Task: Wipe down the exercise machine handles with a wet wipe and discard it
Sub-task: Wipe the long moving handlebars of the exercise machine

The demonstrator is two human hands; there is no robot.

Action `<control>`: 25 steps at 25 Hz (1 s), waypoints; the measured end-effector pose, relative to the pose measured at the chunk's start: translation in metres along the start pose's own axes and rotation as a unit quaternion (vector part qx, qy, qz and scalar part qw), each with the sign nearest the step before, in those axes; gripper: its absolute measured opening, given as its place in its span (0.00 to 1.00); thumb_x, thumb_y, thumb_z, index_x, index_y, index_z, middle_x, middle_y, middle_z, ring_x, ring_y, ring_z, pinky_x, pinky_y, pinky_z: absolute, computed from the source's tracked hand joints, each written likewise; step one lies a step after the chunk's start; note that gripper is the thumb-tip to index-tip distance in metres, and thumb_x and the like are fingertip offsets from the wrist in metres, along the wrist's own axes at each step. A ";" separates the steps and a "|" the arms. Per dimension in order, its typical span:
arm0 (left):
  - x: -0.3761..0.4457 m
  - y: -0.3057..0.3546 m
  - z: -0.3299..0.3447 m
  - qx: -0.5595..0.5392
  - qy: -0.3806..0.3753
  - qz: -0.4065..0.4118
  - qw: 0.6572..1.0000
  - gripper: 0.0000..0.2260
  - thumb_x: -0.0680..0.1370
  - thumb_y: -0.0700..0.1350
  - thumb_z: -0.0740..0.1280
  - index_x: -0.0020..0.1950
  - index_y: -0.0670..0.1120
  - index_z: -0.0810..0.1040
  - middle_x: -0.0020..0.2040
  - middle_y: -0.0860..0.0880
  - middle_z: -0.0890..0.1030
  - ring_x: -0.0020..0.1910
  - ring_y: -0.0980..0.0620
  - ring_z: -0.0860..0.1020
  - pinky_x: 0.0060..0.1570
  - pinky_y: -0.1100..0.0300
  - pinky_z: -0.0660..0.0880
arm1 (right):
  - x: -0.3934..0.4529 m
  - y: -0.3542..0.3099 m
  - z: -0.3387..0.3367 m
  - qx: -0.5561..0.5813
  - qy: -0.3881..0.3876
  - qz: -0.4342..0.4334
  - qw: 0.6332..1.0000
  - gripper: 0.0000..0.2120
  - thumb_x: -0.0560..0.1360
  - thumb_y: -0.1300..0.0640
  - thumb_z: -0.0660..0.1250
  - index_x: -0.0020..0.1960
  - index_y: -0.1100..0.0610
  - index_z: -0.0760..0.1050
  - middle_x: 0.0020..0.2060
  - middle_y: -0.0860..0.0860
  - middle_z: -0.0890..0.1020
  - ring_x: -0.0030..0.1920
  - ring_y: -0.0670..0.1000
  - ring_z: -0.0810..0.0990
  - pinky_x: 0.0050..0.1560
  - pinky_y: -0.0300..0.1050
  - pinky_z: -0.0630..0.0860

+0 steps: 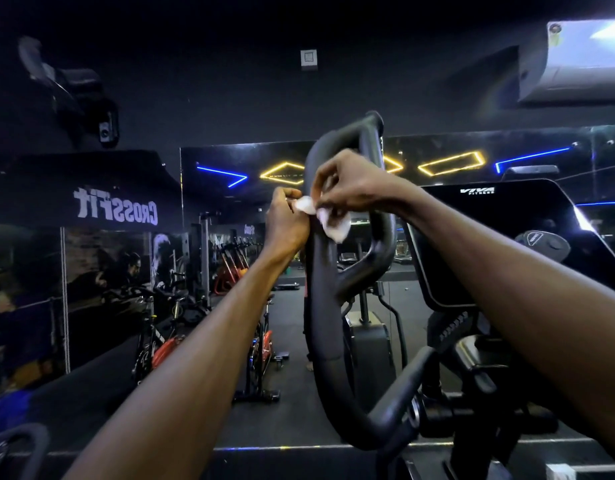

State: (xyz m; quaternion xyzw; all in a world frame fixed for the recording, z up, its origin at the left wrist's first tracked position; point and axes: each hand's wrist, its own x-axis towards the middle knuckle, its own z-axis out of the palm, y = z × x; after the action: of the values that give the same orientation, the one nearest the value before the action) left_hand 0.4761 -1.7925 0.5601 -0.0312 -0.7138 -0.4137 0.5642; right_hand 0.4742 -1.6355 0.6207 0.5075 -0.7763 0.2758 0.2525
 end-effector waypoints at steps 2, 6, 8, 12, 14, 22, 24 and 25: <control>0.003 0.002 0.002 -0.008 0.006 -0.017 1.000 0.07 0.78 0.37 0.66 0.51 0.48 0.72 0.43 0.53 0.76 0.38 0.60 0.73 0.29 0.78 0.68 | 0.008 0.001 -0.004 -0.027 0.045 -0.005 0.999 0.05 0.71 0.65 0.72 0.46 0.60 0.83 0.39 0.57 0.86 0.37 0.50 0.85 0.41 0.42 0.81; 0.008 0.003 0.004 -0.027 -0.004 -0.020 0.999 0.09 0.76 0.37 0.68 0.47 0.50 0.72 0.40 0.54 0.77 0.34 0.66 0.78 0.27 0.77 0.68 | 0.021 0.007 -0.010 -0.015 0.018 -0.002 1.000 0.04 0.71 0.66 0.72 0.46 0.61 0.83 0.38 0.58 0.86 0.29 0.42 0.82 0.38 0.43 0.81; 0.014 0.006 0.006 -0.045 0.008 -0.043 0.998 0.09 0.77 0.37 0.66 0.45 0.51 0.72 0.40 0.52 0.78 0.33 0.69 0.78 0.24 0.76 0.68 | 0.030 0.008 -0.011 -0.058 0.097 -0.027 0.993 0.05 0.71 0.64 0.71 0.46 0.59 0.83 0.42 0.55 0.86 0.31 0.39 0.80 0.38 0.41 0.77; 0.030 0.012 0.013 -0.042 0.036 -0.094 0.994 0.08 0.77 0.40 0.65 0.44 0.53 0.72 0.42 0.52 0.78 0.38 0.59 0.75 0.25 0.70 0.68 | 0.039 0.009 -0.009 -0.060 0.050 -0.028 0.997 0.05 0.71 0.62 0.71 0.46 0.56 0.84 0.42 0.52 0.86 0.40 0.49 0.83 0.39 0.40 0.79; 0.037 0.018 0.019 -0.064 0.055 -0.121 0.989 0.04 0.78 0.41 0.61 0.48 0.50 0.73 0.42 0.52 0.77 0.38 0.57 0.74 0.28 0.66 0.67 | 0.046 0.011 -0.012 -0.059 0.124 -0.020 0.990 0.05 0.72 0.61 0.70 0.46 0.55 0.83 0.44 0.51 0.85 0.42 0.47 0.80 0.41 0.38 0.75; 0.039 0.022 0.031 -0.225 -0.002 -0.237 0.945 0.13 0.83 0.46 0.56 0.57 0.39 0.76 0.41 0.43 0.78 0.37 0.50 0.77 0.29 0.60 0.74 | 0.069 0.014 -0.022 -0.090 0.192 -0.008 0.977 0.07 0.74 0.60 0.69 0.51 0.58 0.83 0.52 0.55 0.84 0.54 0.51 0.81 0.51 0.37 0.71; 0.038 0.019 0.034 -0.211 0.016 -0.222 0.952 0.15 0.84 0.49 0.56 0.56 0.40 0.77 0.42 0.43 0.79 0.40 0.49 0.78 0.31 0.61 0.74 | 0.068 0.013 -0.005 -0.121 0.191 -0.064 0.972 0.08 0.74 0.61 0.68 0.51 0.59 0.84 0.52 0.56 0.84 0.54 0.54 0.81 0.52 0.37 0.71; 0.038 0.019 0.035 -0.203 0.029 -0.209 0.956 0.16 0.83 0.50 0.56 0.54 0.40 0.77 0.42 0.44 0.79 0.40 0.49 0.78 0.32 0.61 0.73 | 0.068 0.014 0.002 -0.125 0.178 -0.095 0.971 0.09 0.74 0.62 0.68 0.51 0.59 0.85 0.51 0.58 0.83 0.53 0.55 0.81 0.54 0.40 0.72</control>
State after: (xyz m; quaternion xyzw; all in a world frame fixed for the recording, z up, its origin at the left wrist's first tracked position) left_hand 0.4449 -1.7746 0.6015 0.0166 -0.5891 -0.6589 0.4675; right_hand 0.4371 -1.6765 0.6627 0.4861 -0.6955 0.2369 0.4732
